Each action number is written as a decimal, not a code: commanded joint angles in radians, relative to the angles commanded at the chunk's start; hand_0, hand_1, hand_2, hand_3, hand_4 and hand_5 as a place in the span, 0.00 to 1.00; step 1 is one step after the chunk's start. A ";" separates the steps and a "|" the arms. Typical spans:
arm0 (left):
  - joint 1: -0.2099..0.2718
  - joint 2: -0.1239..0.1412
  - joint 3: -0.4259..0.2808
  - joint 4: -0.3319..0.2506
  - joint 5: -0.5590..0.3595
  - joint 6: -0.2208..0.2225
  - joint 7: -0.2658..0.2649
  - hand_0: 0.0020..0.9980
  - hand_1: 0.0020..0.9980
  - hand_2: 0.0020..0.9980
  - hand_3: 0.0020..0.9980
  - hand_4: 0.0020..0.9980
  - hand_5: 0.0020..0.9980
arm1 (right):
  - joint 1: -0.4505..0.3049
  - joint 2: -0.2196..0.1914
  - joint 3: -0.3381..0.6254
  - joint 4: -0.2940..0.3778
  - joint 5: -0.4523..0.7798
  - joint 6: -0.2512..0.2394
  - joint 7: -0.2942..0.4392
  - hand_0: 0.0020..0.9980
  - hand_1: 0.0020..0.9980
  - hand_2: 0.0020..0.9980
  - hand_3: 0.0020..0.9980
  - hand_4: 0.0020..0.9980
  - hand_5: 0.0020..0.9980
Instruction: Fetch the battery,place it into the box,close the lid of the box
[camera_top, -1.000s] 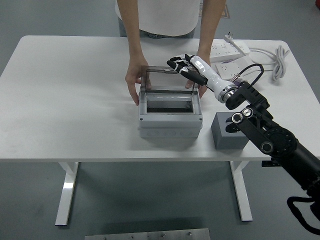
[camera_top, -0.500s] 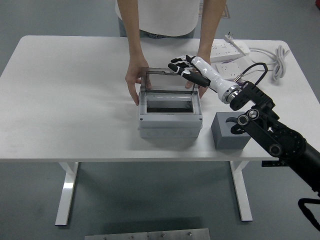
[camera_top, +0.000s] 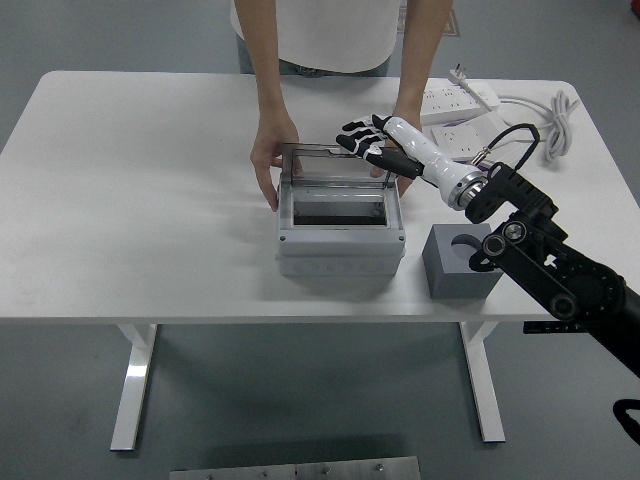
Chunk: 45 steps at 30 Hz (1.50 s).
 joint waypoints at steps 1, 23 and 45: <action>0.000 0.001 0.000 0.000 -0.001 0.000 0.000 0.62 0.70 0.62 0.60 0.65 0.07 | 0.000 -0.007 -0.005 0.012 0.001 0.005 -0.009 0.89 0.73 0.76 0.82 1.00 1.00; 0.002 0.002 0.006 0.000 -0.008 0.003 0.000 0.62 0.70 0.63 0.60 0.66 0.07 | -0.021 -0.050 -0.025 0.074 0.009 0.032 -0.056 0.77 0.66 0.76 0.82 1.00 1.00; 0.007 -0.003 0.003 0.000 0.000 -0.002 0.011 0.62 0.70 0.63 0.61 0.65 0.07 | -0.053 -0.076 -0.028 0.170 0.020 0.076 -0.109 0.73 0.64 0.75 0.82 0.98 1.00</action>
